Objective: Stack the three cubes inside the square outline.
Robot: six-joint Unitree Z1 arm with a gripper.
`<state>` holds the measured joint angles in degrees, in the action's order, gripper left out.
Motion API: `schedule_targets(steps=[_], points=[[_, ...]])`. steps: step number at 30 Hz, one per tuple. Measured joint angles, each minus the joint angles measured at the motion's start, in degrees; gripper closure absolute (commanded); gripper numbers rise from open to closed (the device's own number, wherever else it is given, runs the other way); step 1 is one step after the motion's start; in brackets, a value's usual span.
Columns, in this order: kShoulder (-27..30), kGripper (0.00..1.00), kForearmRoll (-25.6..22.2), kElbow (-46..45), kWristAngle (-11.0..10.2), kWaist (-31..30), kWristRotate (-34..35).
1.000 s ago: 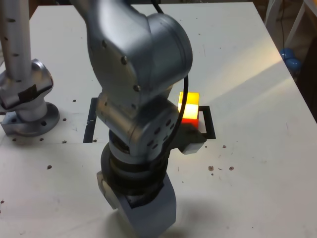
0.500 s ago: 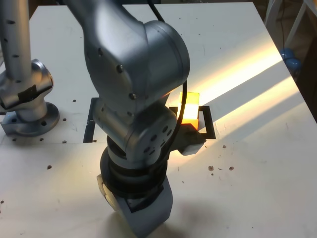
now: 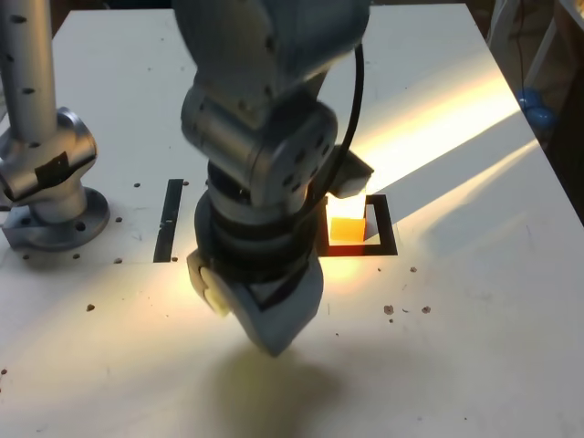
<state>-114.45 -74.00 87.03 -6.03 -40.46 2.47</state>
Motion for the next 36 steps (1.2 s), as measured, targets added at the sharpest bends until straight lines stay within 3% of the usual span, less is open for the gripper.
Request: schedule_targets(steps=[11,19,28,36], points=[[5.51,0.65,-10.01,10.24,-0.06,19.49,-1.22],[5.66,0.65,-13.87,15.93,2.56,29.23,-3.23],[1.85,0.65,-13.53,16.64,5.19,32.87,-5.41],[0.49,0.65,-13.2,17.5,5.42,32.91,-5.65]])
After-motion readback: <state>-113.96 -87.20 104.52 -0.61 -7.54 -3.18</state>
